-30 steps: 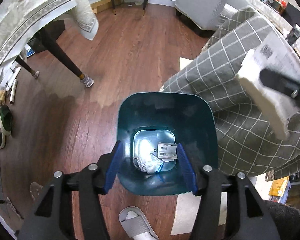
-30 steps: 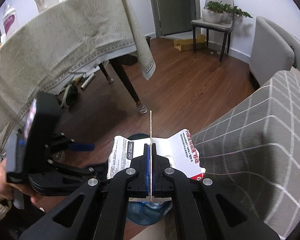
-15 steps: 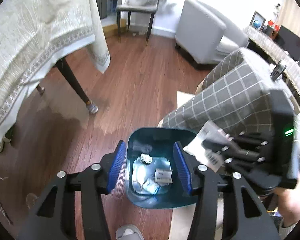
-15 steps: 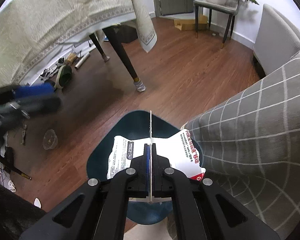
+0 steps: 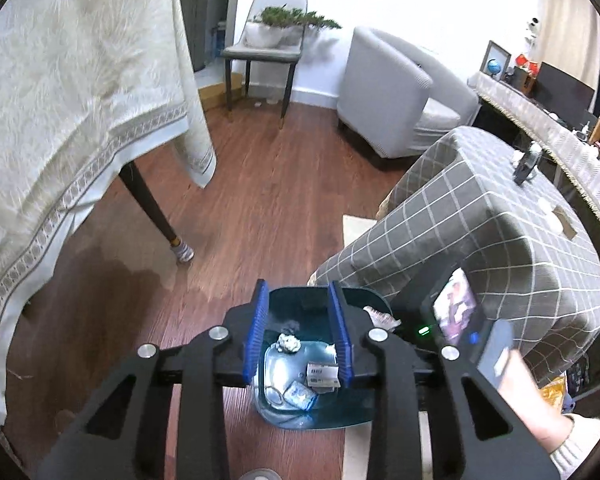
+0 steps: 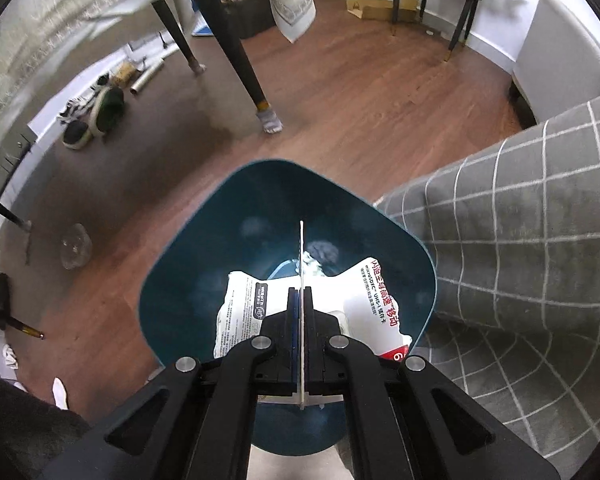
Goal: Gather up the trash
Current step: 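Open the left gripper over the bin while the right gripper lowers the paper box into it, then release the paper box with the right gripper and withdraw both tools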
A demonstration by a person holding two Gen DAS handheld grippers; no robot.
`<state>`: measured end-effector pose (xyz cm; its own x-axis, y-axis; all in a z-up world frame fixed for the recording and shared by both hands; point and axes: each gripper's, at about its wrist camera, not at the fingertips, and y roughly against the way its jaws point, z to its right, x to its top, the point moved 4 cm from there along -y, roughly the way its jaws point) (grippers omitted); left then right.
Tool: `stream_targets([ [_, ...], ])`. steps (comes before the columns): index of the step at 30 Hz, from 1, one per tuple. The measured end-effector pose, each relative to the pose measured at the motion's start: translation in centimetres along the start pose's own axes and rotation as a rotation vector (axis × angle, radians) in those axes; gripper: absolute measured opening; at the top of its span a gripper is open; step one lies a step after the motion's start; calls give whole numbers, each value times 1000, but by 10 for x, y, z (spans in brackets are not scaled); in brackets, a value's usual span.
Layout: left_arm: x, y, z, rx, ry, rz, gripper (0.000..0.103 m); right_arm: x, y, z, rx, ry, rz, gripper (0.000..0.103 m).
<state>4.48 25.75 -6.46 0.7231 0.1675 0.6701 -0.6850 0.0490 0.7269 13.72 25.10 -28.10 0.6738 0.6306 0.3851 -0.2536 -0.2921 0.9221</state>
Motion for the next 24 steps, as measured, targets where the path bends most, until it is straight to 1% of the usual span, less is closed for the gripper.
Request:
stream_targets([
  [2,5,6,2,-20,9,21,32,-3,-4,-4,-12,8,-14,2],
  [3,7,10,3,-30,12,32,32,-5,-6,-3,-18,15,-21,9],
  [4,9,13,5,-37,11,43,32,-7,-7,-5,-23,24,-29,17],
  [5,11,17,7,-42,8,57,32,-10,-7,-6,-26,28,-30,40],
  [6,12,20,9,-47,6,68,32,-12,-6,-6,-27,30,-26,48],
  [9,17,28,14,-56,-3,97,32,-14,0,-11,-11,47,-18,47],
  [14,24,38,25,-68,-11,127,32,-14,23,-15,-7,71,30,47],
  [20,34,56,45,-78,-44,192,32,-9,61,-16,20,91,120,47],
  [24,40,65,50,-62,-46,226,32,-6,94,-21,38,116,184,47],
])
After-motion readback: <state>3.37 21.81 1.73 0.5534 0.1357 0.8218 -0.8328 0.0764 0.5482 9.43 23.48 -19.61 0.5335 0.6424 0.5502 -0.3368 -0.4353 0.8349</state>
